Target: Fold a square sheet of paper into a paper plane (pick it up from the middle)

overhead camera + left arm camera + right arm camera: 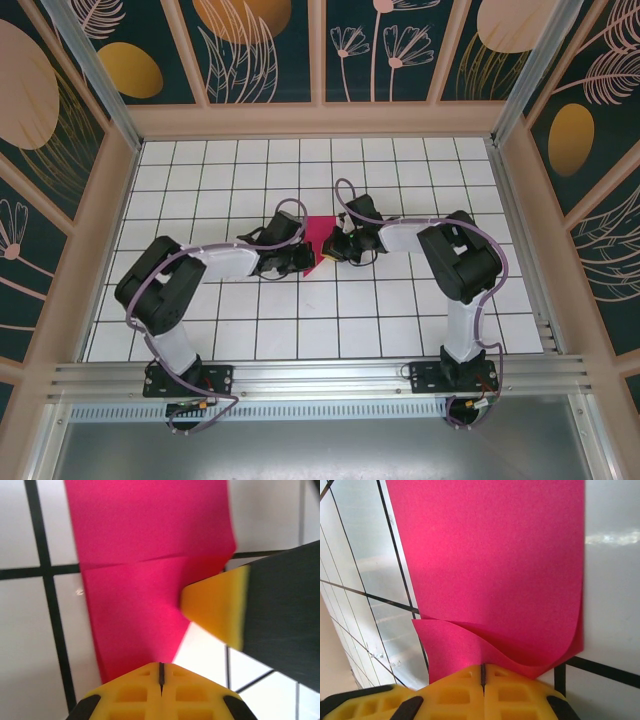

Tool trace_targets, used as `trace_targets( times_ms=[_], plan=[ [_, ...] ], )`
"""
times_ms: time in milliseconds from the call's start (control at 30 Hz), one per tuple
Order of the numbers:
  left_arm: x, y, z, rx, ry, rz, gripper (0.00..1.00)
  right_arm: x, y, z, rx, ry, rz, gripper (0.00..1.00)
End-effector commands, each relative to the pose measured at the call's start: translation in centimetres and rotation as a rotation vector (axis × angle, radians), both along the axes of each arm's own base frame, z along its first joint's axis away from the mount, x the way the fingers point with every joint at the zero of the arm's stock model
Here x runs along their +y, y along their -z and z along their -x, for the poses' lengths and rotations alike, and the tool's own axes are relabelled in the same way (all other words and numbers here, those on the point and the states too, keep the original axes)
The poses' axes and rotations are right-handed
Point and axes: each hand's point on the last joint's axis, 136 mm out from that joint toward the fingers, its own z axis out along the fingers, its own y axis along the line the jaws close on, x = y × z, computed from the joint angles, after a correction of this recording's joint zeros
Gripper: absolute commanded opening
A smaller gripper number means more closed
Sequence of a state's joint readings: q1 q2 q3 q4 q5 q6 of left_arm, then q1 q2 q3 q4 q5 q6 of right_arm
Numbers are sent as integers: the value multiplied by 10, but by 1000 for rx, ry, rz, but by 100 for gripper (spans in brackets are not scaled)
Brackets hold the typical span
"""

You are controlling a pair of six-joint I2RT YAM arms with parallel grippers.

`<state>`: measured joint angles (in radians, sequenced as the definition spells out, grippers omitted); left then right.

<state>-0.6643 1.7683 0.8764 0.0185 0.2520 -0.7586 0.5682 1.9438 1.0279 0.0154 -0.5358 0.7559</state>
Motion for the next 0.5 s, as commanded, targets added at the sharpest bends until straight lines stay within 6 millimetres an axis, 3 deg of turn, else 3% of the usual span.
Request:
trace_targets(
  times_ms=[0, 300, 467],
  plan=[
    [3, 11, 4, 31, -13, -27, 5, -20, 21, -4, -22, 25, 95, 3],
    [16, 30, 14, 77, -34, -87, 3, 0, -30, -12, -207, -88, -19, 5],
    [18, 31, 14, 78, -38, -93, 2, 9, -21, 1, -190, -135, 5, 5]
  ],
)
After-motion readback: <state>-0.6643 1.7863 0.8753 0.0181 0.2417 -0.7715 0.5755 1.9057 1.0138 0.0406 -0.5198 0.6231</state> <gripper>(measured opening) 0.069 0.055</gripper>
